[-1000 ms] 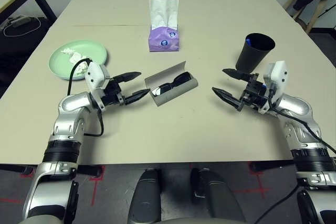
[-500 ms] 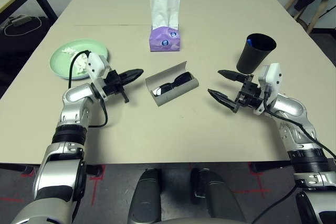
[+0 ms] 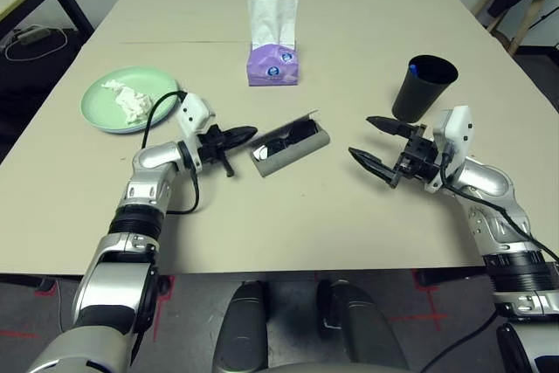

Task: Organize and tidy the items on the table.

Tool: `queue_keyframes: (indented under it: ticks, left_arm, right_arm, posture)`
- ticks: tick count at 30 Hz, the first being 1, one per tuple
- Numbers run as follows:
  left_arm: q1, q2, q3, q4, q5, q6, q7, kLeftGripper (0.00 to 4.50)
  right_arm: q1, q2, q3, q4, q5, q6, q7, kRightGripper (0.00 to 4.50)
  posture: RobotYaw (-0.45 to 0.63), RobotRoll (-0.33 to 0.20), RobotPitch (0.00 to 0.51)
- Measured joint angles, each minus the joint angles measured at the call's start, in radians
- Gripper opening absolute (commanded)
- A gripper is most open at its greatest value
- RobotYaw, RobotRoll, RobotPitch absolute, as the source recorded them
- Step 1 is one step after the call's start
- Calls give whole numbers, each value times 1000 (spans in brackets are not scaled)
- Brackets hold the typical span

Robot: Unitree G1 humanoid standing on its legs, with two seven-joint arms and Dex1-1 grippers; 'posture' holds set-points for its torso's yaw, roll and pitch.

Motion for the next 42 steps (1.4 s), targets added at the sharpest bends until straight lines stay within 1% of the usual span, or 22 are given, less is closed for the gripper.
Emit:
queue_keyframes:
  ticks: [5, 11, 16, 23, 29, 33, 37, 41, 42]
  left_arm:
    - [57, -11, -7, -131, -43, 80, -46, 34]
    - [136, -10, -31, -231, -51, 144, -70, 34]
    - [136, 5, -46, -230, -35, 157, -62, 34]
    - [96, 5, -40, -178, -36, 190, -36, 34]
    - [89, 7, -36, -161, -38, 207, -35, 34]
    - [78, 17, -37, -157, -37, 208, -53, 34]
    - [52, 24, -28, -156, -43, 217, -57, 34]
    - [43, 34, -25, -158, -43, 216, -65, 34]
    - [42, 35, -25, -158, -42, 211, -64, 197]
  right_arm:
    - [10, -3, 0, 8, 0, -2, -7, 4500]
    - [-4, -5, 4, 12, -1, -22, -6, 4500]
    - [-29, -5, 5, 6, 0, -24, -8, 4500]
    - [-29, -5, 6, -39, 1, -13, -14, 4500]
    - [-29, -13, 6, -73, 4, 12, -20, 4500]
    - [-16, -18, 5, -74, 16, 40, -23, 4500]
    - [4, -14, 5, -74, 50, 94, -32, 4500]
    - [7, -13, 5, -74, 53, 101, -35, 4500]
    - [7, -13, 5, -74, 53, 101, -35, 4500]
  posture:
    - [87, 0, 149]
    - [79, 0, 145]
    - [67, 0, 145]
    - [50, 0, 145]
    - [51, 0, 144]
    - [61, 0, 144]
    - [68, 0, 143]
    - [74, 0, 139]
    - [75, 0, 139]
